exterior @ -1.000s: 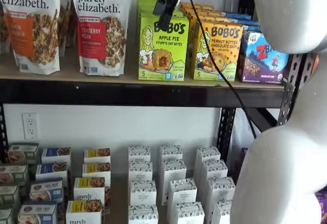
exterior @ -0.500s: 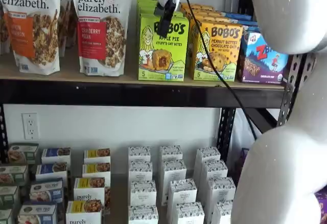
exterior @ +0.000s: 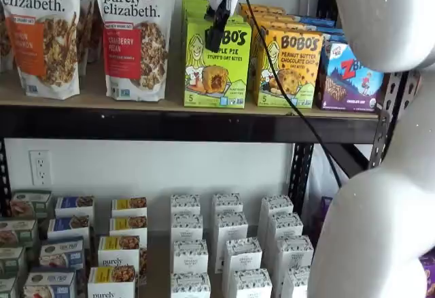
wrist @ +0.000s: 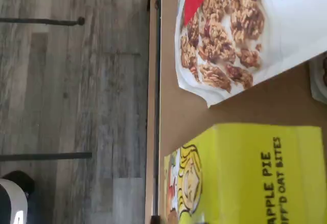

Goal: Pick the green box on the top shelf, the fourth from the left

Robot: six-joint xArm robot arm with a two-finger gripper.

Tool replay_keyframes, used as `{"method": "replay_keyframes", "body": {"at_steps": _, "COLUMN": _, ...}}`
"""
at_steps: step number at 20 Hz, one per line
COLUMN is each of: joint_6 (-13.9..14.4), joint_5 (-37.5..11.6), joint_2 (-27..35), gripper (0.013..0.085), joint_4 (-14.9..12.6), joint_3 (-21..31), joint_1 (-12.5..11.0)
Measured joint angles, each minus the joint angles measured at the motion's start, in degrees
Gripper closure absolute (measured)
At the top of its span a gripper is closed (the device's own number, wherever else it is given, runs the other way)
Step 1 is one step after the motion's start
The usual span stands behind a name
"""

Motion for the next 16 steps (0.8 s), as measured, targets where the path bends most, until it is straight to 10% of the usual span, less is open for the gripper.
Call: {"method": "replay_keyframes", "body": {"at_steps": 16, "joint_6": 0.46, "joint_5": 2.48, "joint_2": 1.45, "gripper": 0.033, "joint_4": -1.3, "joint_3": -2.34, "joint_1": 0.42}}
